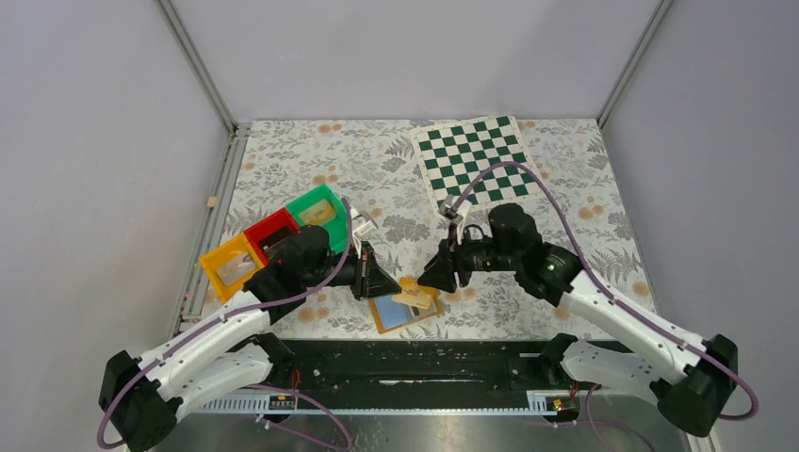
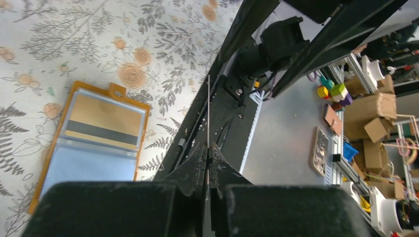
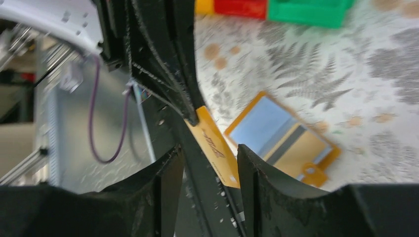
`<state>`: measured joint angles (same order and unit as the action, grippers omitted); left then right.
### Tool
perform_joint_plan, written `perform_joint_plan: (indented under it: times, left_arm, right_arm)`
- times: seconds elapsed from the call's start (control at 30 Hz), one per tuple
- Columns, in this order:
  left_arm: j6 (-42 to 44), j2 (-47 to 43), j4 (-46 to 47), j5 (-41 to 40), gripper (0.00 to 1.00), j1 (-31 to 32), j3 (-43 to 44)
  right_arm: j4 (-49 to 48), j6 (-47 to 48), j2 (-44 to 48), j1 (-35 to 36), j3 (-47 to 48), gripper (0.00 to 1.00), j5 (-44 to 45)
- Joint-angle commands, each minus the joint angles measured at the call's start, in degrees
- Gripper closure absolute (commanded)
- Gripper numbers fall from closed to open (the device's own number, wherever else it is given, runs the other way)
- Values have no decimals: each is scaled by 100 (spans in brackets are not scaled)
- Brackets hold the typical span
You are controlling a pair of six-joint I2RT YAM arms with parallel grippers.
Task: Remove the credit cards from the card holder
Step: Place the credit card in the storage box.
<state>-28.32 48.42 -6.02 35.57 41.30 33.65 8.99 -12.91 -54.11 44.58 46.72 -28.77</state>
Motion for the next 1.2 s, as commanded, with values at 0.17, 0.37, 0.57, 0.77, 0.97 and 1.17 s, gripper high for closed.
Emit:
perform_joint_plan:
  times: [0.17, 0.37, 0.57, 0.77, 0.97, 1.17]
  left_arm:
    - [-79, 255, 537, 938, 100, -1, 51]
    - [-148, 197, 576, 1004, 100, -7, -74]
    - [-150, 252, 747, 1050, 100, -7, -95]
    - [-220, 278, 873, 1128, 100, -13, -67]
    - [-148, 304, 730, 1144, 100, -8, 29]
    - [-176, 352, 651, 1050, 97, -19, 87]
  right_arm:
    - [26, -27, -1123, -32, 651, 53, -1798]
    - [-196, -90, -1396, -29, 577, 58, -1897]
    - [-809, -447, -1521, -28, 387, 62, -2095]
    - [-783, -476, -1660, -32, 330, 77, -2342]
    - [-522, -330, -1563, -29, 259, 79, -2268]
    - [-534, -456, -1388, -34, 236, 100, -2107]
